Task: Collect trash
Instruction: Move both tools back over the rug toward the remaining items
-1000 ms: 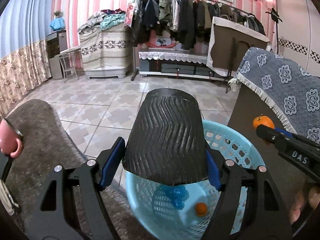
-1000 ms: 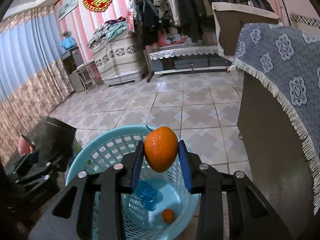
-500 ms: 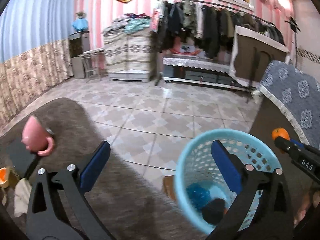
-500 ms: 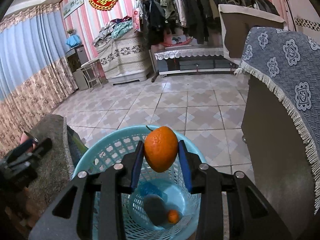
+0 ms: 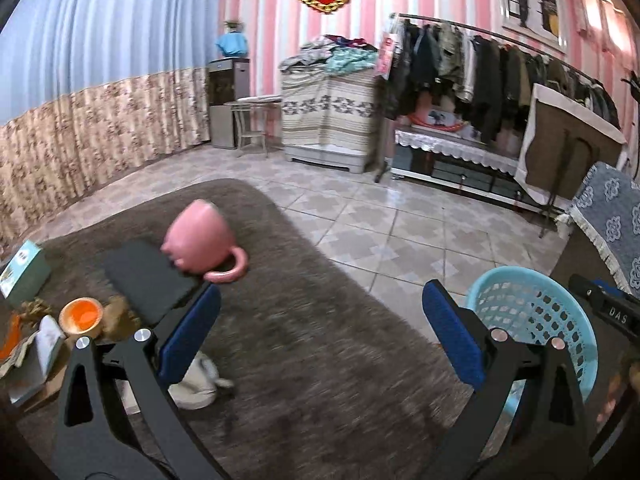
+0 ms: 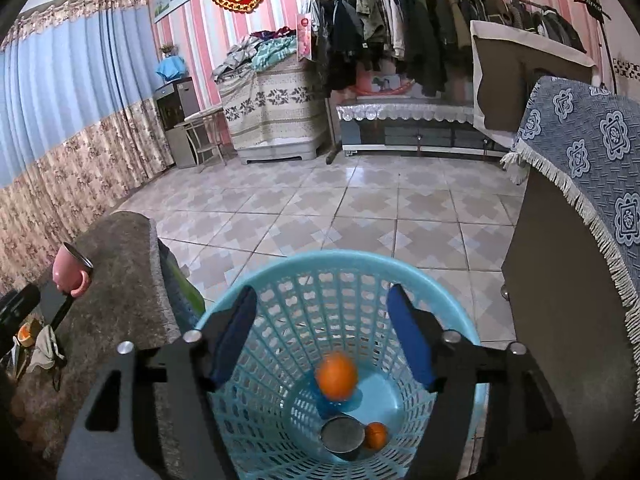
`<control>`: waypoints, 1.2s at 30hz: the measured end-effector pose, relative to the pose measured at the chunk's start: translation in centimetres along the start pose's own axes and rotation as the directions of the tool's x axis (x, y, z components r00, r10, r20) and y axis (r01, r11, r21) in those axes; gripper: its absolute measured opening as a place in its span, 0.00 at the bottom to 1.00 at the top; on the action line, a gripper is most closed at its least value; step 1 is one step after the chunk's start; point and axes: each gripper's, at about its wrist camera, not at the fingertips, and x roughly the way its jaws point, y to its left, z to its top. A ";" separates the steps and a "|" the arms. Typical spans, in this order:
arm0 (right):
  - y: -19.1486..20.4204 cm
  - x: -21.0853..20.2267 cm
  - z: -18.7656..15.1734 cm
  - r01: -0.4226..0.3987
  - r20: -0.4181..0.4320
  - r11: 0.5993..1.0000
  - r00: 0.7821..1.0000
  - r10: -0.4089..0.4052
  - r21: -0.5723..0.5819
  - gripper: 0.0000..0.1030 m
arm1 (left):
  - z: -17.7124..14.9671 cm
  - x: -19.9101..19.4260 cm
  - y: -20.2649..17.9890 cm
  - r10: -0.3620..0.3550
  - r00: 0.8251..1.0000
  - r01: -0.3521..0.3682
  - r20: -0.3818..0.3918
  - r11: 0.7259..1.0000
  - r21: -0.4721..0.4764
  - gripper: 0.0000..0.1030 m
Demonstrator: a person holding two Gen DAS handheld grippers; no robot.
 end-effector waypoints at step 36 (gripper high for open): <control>24.3 -1.5 -6.9 -0.372 -0.151 0.871 0.928 0.340 -0.322 0.90 | -12.0 -12.5 27.2 0.429 0.896 -0.444 -0.117 0.872 -0.207 0.95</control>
